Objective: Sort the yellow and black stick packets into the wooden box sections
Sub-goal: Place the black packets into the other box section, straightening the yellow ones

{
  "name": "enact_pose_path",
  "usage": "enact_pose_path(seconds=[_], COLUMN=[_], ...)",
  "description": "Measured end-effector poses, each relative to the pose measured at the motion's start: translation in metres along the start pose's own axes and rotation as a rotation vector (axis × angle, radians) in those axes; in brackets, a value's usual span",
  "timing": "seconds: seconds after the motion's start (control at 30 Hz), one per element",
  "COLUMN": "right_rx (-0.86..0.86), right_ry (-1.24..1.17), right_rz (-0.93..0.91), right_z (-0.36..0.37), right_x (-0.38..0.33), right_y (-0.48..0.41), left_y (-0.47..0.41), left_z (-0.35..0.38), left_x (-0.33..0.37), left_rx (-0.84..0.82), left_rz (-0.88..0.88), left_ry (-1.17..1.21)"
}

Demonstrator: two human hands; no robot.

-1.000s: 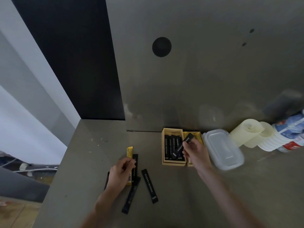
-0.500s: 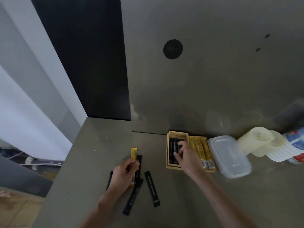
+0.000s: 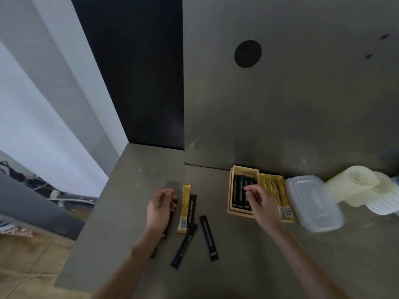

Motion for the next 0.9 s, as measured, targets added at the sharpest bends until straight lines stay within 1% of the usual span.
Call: enact_pose_path(seconds=[0.07, 0.2, 0.27, 0.4, 0.5, 0.63, 0.67, 0.77, 0.9], right_rx=[-0.01, -0.007, -0.005, -0.016, -0.033, -0.065, -0.069, -0.069, -0.064], right_ry=[-0.096, -0.2, -0.212, -0.183, -0.148, -0.089, -0.078, -0.05, -0.047], right_rz=[0.023, 0.042, 0.052, 0.051, 0.035, 0.078, 0.089, 0.091, 0.099], right_z=[-0.002, -0.005, -0.005, -0.006, -0.005, -0.005, -0.005, -0.004, -0.003], right_x=[0.003, 0.006, 0.006, 0.002, -0.004, -0.004, -0.003, -0.005, -0.007], right_y=[0.003, 0.004, 0.003, 0.005, 0.005, 0.004, 0.004, 0.005, 0.005], left_y=[0.001, 0.006, 0.003, -0.009, -0.013, -0.019, -0.019, -0.012, -0.004], left_z=[-0.003, 0.018, 0.025, 0.029, 0.028, 0.019, 0.019, 0.025, 0.03], left_x=[0.003, 0.011, 0.013, 0.012, 0.013, 0.008, 0.008, 0.011, 0.012], left_rx=[-0.012, -0.162, -0.162, -0.161, -0.177, -0.163, -0.184, -0.28, -0.264], left_rz=[0.07, 0.17, 0.181, 0.056, 0.017, -0.033, -0.026, 0.077, 0.104], left_ry=[-0.2, -0.601, -0.73, -0.718, -0.691, -0.459, -0.44, -0.593, -0.775])
Point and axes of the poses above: each hand's wrist, its own y-axis away from the middle knuckle, its own z-axis out of the palm, x = y × z, the point moved 7 cm from there along -y, towards the middle knuckle, and after that the axes turned 1 degree about -x, right-handed, at the moved point
